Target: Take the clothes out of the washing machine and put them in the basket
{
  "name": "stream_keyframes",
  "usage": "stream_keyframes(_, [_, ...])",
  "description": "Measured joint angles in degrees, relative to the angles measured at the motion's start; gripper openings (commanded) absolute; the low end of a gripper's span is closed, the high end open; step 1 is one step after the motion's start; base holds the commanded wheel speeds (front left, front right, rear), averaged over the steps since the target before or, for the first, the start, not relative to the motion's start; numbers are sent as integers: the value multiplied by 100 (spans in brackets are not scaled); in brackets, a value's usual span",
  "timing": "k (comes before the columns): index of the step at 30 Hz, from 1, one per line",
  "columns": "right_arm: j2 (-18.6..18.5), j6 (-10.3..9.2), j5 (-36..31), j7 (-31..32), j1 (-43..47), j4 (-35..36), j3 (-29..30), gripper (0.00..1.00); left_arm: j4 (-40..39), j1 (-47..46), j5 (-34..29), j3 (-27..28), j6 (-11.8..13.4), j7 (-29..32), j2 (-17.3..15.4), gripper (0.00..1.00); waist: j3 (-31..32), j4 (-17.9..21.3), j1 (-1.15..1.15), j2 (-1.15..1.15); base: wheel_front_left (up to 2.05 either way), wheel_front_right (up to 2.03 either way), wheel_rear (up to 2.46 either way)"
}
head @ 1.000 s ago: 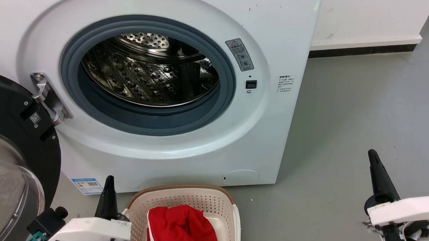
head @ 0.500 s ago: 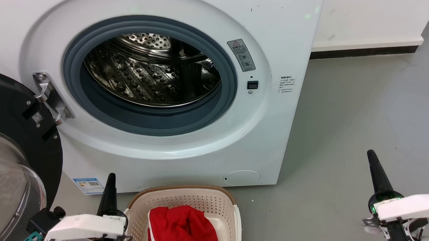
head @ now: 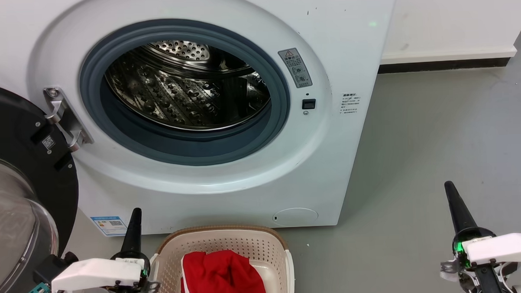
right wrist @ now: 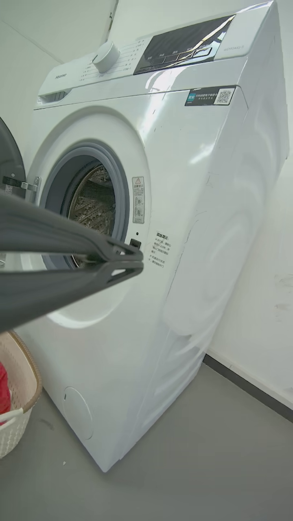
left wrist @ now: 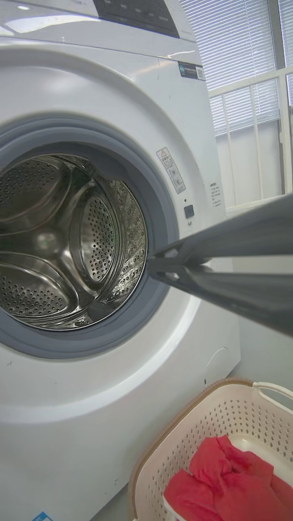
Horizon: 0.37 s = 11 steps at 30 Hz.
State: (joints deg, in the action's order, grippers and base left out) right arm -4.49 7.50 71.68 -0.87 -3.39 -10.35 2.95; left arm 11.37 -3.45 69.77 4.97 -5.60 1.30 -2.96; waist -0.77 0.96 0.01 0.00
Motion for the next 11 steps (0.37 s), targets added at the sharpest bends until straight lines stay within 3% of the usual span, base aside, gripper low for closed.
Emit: stream_keyframes(11, [0,0,593,149,-27,-93,32,0,76,-52,603,51,-48,134,1,0,14,-22,0,0,0,0,0])
